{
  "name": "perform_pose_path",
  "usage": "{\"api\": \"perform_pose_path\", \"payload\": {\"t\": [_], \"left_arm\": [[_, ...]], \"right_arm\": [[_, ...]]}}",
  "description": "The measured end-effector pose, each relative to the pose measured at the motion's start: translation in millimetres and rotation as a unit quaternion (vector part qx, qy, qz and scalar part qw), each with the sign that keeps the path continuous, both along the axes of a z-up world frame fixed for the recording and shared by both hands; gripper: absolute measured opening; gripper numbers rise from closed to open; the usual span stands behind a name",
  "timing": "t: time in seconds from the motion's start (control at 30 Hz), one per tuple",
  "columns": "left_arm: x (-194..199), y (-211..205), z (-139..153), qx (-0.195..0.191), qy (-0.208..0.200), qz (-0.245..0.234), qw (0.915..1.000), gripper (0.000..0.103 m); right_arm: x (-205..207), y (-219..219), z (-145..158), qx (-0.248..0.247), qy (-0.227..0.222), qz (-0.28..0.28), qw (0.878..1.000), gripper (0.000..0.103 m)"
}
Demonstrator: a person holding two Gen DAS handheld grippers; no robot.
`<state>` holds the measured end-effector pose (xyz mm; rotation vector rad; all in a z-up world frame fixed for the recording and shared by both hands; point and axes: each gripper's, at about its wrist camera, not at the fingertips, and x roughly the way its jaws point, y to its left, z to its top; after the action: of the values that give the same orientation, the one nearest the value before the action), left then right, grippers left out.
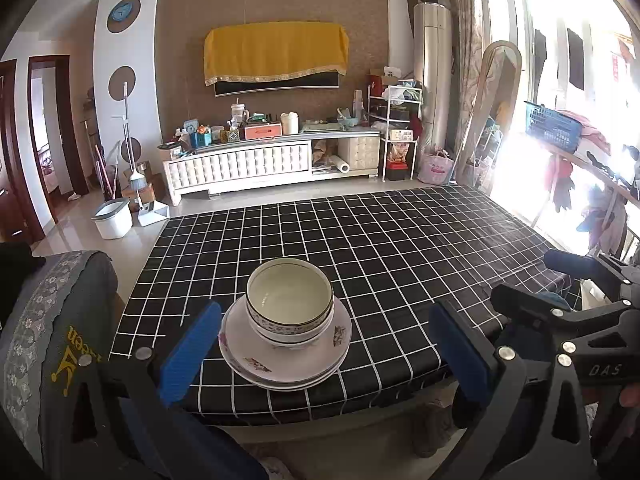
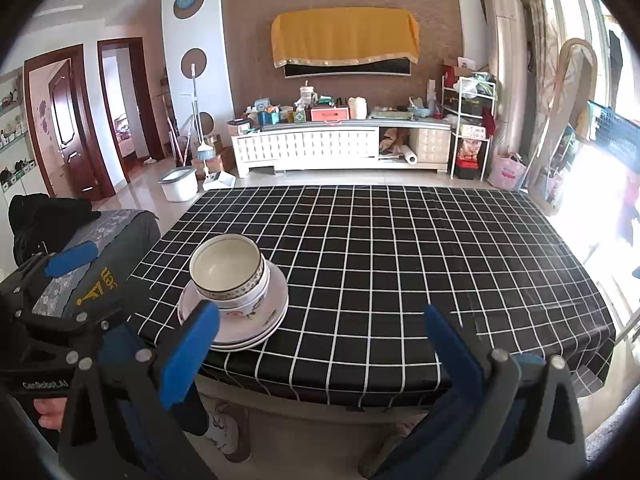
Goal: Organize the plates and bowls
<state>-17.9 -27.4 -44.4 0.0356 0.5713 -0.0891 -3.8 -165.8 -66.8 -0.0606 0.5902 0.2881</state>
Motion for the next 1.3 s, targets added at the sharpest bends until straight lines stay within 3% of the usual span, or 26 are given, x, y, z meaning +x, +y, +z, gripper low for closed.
{"api": "perform_pose_path", "payload": {"t": [1.3], "left_arm": [[-2.4, -2.9, -2.2, -0.007, 0.002, -0.010, 0.9999, 0.103]], "right_arm": [[0.8, -2.7, -1.1, -0.003, 0.006, 0.001, 1.000, 0.103]]}}
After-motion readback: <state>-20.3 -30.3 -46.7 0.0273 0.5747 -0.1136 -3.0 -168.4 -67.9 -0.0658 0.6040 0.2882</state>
